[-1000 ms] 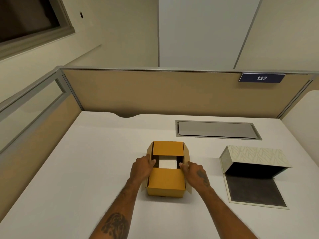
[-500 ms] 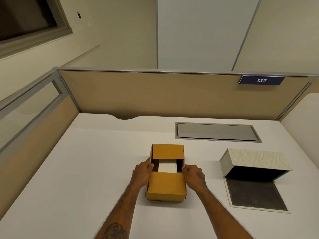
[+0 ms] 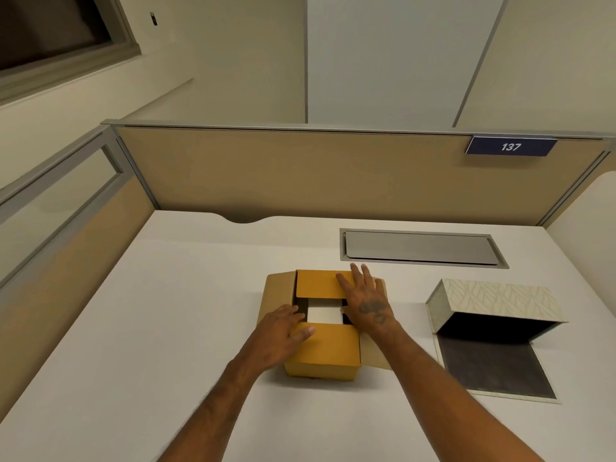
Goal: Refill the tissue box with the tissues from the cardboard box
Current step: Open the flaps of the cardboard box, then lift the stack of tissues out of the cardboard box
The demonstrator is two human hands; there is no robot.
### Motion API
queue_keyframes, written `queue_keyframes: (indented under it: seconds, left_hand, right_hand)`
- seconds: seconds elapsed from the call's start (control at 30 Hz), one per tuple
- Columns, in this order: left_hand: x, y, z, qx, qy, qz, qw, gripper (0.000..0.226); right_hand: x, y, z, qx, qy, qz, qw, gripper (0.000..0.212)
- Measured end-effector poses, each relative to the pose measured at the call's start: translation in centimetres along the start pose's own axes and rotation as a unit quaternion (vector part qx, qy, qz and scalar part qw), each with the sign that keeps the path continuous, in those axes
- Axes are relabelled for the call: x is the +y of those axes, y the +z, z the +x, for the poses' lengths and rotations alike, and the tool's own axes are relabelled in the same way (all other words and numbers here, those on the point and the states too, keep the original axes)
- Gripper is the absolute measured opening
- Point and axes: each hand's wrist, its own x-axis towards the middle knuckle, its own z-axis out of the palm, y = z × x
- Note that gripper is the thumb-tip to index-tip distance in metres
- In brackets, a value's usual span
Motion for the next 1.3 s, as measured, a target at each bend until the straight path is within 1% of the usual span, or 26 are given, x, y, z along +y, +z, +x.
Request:
queue_keyframes:
  seconds: [0.07, 0.13, 0.27, 0.33, 0.43, 0.5, 0.53, 0.6, 0.63, 0.7, 0.77, 0.83, 0.9, 0.97, 1.07, 1.13, 1.17, 1.23, 1.3]
  left_hand:
    - [0.8, -0.1, 0.1, -0.019, 0.009, 0.038, 0.999, 0.063]
    - [1.4, -0.4, 0.0, -0.036, 0.007, 0.047, 0.998, 0.059]
    - [2.3, -1.4, -0.5, -0.019, -0.006, 0.009, 1.0, 0.056]
    - [2.6, -2.3, -0.8, -0.004, -0.003, -0.06, 0.998, 0.05]
    - [3.3, -3.7, -1.9, 0.008, 0.011, -0.15, 0.989, 0.03]
    - [3.4, -4.1, -2.8, -0.011, 0.022, -0.181, 0.983, 0.028]
    - [3.3, -4.0, -3.2, -0.031, 0.025, -0.189, 0.981, 0.025]
    - [2.8, -3.8, -3.8, -0.071, 0.02, -0.197, 0.978, 0.017]
    - [2.5, -3.6, -4.0, -0.09, 0.009, -0.195, 0.977, 0.026]
    - [1.6, -2.9, -4.4, -0.119, -0.016, -0.153, 0.981, 0.054]
    - [0.7, -1.9, -4.6, -0.125, -0.02, -0.064, 0.99, 0.076]
    - [-0.1, -0.8, -4.7, -0.105, 0.004, 0.019, 0.994, 0.086]
    - [-0.5, 0.4, -4.8, -0.077, 0.016, 0.052, 0.996, 0.086]
    - [-0.8, 1.4, -4.8, -0.059, 0.022, 0.055, 0.997, 0.074]
    - [-1.2, 2.8, -4.8, -0.037, 0.03, 0.065, 0.997, 0.057]
    - [-1.5, 3.5, -4.8, -0.012, 0.037, 0.058, 0.998, 0.048]
    - [-1.7, 3.8, -4.7, 0.006, 0.044, 0.052, 0.998, 0.044]
    - [-2.0, 4.5, -4.4, 0.045, 0.065, 0.048, 0.996, 0.042]
    - [-2.3, 5.2, -4.1, 0.099, 0.092, 0.06, 0.989, 0.044]
  right_hand:
    - [-0.2, 0.0, 0.4, -0.017, -0.013, -0.009, 1.0, 0.078]
    - [-0.2, -0.1, 0.6, -0.027, -0.024, -0.01, 0.999, 0.076]
    - [0.2, -0.8, 0.7, -0.011, -0.035, -0.004, 0.999, 0.064]
    - [0.6, -1.8, 0.7, 0.027, -0.039, 0.004, 0.999, 0.057]
    - [1.0, -3.9, 1.1, 0.156, -0.033, 0.011, 0.987, 0.046]
    - [1.1, -5.1, 1.7, 0.217, -0.023, 0.005, 0.976, 0.03]
    - [1.0, -5.6, 2.1, 0.233, -0.012, 0.005, 0.972, 0.023]
    - [0.6, -6.2, 2.9, 0.246, 0.007, 0.01, 0.969, 0.017]
    - [0.3, -6.3, 3.3, 0.242, 0.01, 0.016, 0.97, 0.016]
    - [0.3, -6.0, 3.9, 0.217, -0.005, 0.027, 0.976, 0.015]
    - [0.5, -5.3, 4.7, 0.179, -0.022, 0.035, 0.983, 0.018]
    - [0.7, -4.4, 5.3, 0.14, -0.037, 0.051, 0.988, 0.029]
    - [0.8, -3.8, 5.7, 0.094, -0.043, 0.06, 0.993, 0.04]
    - [0.7, -3.4, 6.0, 0.056, -0.045, 0.05, 0.996, 0.047]
    - [0.8, -2.6, 6.4, 0.027, -0.059, 0.021, 0.998, 0.053]
    - [1.2, -1.9, 6.5, 0.008, -0.05, 0.033, 0.998, 0.05]
    - [1.3, -1.6, 6.4, -0.004, -0.041, 0.042, 0.998, 0.045]
    - [1.5, -1.0, 6.4, -0.006, -0.044, 0.062, 0.997, 0.033]
    - [1.4, -0.9, 6.7, -0.003, -0.05, 0.073, 0.996, 0.03]
